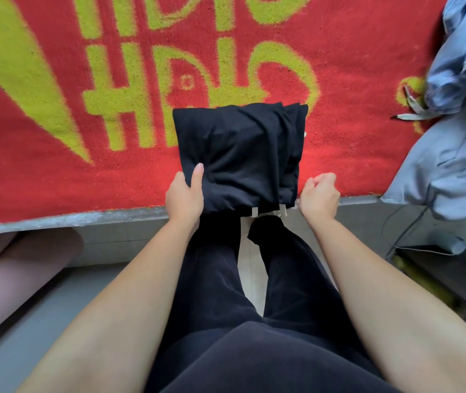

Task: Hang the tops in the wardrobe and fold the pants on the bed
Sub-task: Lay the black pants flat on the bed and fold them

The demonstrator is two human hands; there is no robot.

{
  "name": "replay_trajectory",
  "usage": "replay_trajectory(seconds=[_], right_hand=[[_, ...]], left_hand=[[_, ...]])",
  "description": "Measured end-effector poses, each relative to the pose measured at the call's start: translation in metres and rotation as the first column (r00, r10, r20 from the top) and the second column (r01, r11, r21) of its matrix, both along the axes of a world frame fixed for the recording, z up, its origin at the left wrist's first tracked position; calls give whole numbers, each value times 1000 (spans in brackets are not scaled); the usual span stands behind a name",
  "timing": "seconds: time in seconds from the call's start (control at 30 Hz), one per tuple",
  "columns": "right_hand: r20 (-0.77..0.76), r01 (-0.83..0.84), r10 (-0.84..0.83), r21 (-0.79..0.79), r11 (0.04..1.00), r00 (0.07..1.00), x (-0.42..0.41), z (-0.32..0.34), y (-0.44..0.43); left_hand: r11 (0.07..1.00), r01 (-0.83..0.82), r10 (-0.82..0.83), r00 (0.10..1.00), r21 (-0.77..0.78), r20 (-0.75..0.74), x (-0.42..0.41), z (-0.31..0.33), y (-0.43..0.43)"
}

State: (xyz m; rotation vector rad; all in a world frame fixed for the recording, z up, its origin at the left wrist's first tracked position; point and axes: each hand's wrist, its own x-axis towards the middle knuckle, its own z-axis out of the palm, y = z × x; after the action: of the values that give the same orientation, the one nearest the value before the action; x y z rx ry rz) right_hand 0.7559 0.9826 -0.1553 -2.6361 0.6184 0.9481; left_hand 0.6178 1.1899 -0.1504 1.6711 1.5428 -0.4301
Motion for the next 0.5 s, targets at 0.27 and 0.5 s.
replay_trajectory(seconds=[0.27, 0.5], right_hand=[[274, -501, 465, 77, 862, 842, 18, 7, 63], [178, -67, 30, 209, 976, 984, 19, -4, 71]], left_hand=[[984, 162, -160, 987, 80, -23, 7, -4, -3], [994, 35, -31, 999, 104, -33, 17, -2, -12]])
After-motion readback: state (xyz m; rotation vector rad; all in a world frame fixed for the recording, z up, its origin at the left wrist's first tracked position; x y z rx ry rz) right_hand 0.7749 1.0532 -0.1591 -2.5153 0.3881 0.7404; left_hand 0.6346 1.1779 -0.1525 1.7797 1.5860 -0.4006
